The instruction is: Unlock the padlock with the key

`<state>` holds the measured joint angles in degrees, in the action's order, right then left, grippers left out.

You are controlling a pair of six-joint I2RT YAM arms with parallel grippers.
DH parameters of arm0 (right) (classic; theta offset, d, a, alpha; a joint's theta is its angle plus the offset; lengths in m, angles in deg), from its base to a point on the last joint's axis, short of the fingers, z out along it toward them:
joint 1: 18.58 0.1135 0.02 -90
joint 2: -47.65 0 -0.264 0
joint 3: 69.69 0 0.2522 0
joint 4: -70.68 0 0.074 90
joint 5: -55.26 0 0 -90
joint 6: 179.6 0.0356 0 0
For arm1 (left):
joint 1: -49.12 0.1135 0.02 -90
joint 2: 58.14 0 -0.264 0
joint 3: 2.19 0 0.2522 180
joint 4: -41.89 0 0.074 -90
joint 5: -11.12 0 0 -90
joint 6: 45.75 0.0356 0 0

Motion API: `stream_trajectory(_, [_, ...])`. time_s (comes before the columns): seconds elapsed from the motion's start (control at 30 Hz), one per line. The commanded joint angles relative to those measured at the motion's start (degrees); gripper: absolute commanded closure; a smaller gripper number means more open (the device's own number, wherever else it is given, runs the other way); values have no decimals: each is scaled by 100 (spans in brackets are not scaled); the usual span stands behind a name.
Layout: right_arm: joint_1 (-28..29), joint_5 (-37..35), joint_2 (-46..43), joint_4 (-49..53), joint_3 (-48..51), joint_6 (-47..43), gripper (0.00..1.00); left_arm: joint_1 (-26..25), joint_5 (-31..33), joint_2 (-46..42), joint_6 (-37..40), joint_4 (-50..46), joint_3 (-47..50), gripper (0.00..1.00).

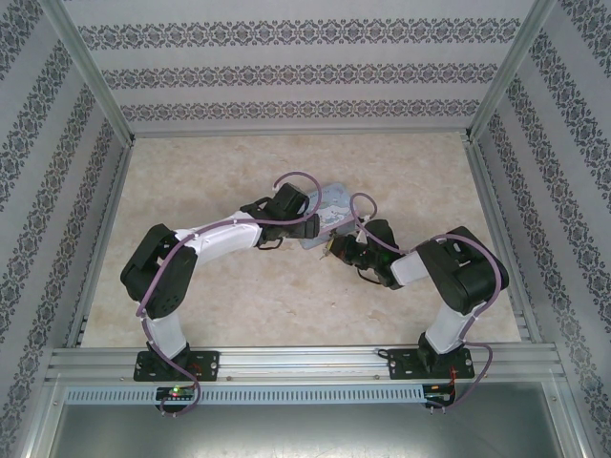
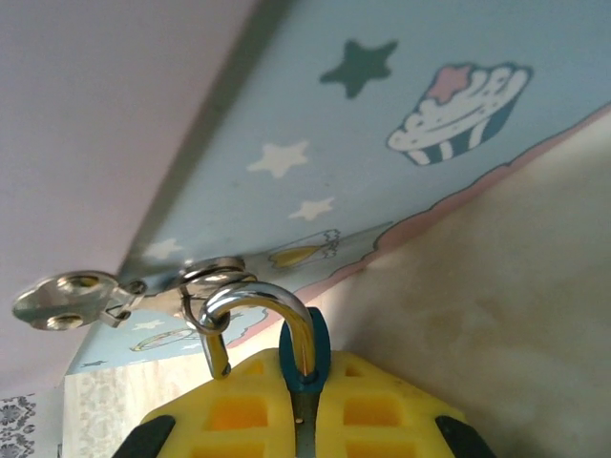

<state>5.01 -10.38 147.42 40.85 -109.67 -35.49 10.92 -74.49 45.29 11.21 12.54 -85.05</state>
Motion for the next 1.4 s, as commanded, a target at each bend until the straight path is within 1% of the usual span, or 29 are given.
stream_trajectory(0.0, [-156, -60, 139, 107, 87, 105, 100, -92, 15, 221, 52, -462, 247, 0])
stream_trajectory(0.37, [-673, 689, 144, 618, -326, -367, 100, -92, -178, 382, 144, -506, 222, 0])
stream_trajectory(0.6, [-996, 1421, 449, 920, -727, -598, 100, -92, -320, 501, 212, -542, 200, 0])
stream_trajectory(0.7, [-1077, 1542, 558, 1085, -886, -662, 100, -92, -367, 536, 234, -557, 188, 0])
stream_trajectory(0.83, [-1153, 1507, 581, 1369, -1041, -764, 100, -92, -414, 579, 263, -576, 169, 0])
stream_trajectory(0.97, [-1239, 1290, 462, 1814, -1168, -951, 100, -92, -438, 599, 280, -585, 159, 0])
stream_trajectory(1.23, [-1234, 503, 91, 3694, -1793, -1926, 100, -92, -465, 634, 291, -594, 173, 0])
stream_trajectory(1.37, [-1244, 278, 13, 4198, -1963, -2225, 100, -92, -487, 649, 289, -586, 183, 0])
